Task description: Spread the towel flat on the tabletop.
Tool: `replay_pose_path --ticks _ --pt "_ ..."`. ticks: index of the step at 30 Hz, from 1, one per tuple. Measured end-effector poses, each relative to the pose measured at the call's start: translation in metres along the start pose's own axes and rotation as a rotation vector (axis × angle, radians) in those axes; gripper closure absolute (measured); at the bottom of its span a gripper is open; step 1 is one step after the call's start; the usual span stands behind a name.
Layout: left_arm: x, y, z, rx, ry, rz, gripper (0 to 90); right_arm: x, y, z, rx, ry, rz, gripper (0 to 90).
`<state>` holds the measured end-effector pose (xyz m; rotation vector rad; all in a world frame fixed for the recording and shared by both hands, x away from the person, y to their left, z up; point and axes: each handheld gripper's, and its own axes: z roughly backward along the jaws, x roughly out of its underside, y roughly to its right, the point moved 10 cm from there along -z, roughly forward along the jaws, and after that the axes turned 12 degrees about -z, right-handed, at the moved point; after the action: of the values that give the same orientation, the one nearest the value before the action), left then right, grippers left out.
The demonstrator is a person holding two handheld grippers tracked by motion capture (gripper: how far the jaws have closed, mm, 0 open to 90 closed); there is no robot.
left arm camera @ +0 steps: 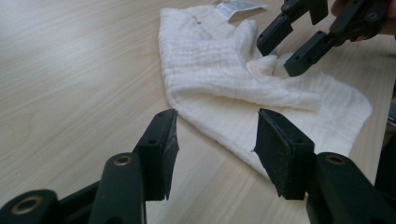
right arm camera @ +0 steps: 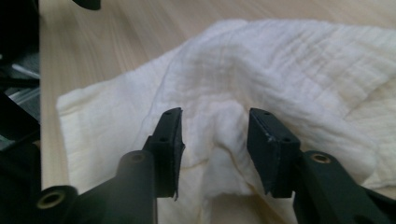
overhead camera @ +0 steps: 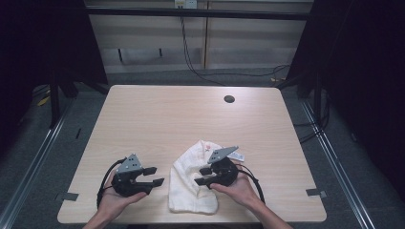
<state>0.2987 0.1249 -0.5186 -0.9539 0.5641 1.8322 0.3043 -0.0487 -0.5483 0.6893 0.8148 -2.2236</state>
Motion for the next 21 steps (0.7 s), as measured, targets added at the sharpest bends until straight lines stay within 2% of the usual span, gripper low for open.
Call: replay_pose_path --ticks 1,5,6,9,11,12,14,17,18,21 --pt "0.0 0.001 -0.001 0.001 -0.002 0.002 49.8 -0.002 0.0 0.007 -0.017 0.016 -0.007 52.4" --pt "0.002 0.011 -0.011 0.043 -0.035 -0.017 52.9 -0.009 0.009 0.027 -0.008 0.069 -0.019 52.3" --pt "-0.003 0.015 -0.012 0.049 -0.037 -0.042 53.3 -0.01 0.02 0.036 0.044 0.076 -0.016 54.1" --pt "-0.01 0.02 -0.016 0.073 -0.023 -0.039 54.3 -0.01 0.028 0.042 0.04 0.09 -0.036 56.3" --pt "-0.012 0.027 -0.023 0.096 -0.031 -0.037 54.9 -0.008 0.038 0.044 0.073 0.08 -0.033 59.4" --pt "-0.009 0.034 -0.031 0.114 -0.055 -0.041 54.9 -0.007 0.042 0.044 0.072 0.082 -0.043 60.5" --pt "-0.005 0.042 -0.04 0.14 -0.089 -0.062 54.9 -0.009 0.053 0.046 0.104 0.079 -0.048 63.3" --pt "0.006 0.052 -0.048 0.147 -0.137 -0.095 54.6 -0.014 0.063 0.048 0.118 0.095 -0.062 65.8" --pt "0.009 0.053 -0.049 0.154 -0.142 -0.099 54.0 -0.015 0.071 0.05 0.148 0.101 -0.057 65.9" --pt "0.018 0.052 -0.053 0.153 -0.174 -0.117 53.0 -0.015 0.076 0.051 0.138 0.112 -0.078 65.6"
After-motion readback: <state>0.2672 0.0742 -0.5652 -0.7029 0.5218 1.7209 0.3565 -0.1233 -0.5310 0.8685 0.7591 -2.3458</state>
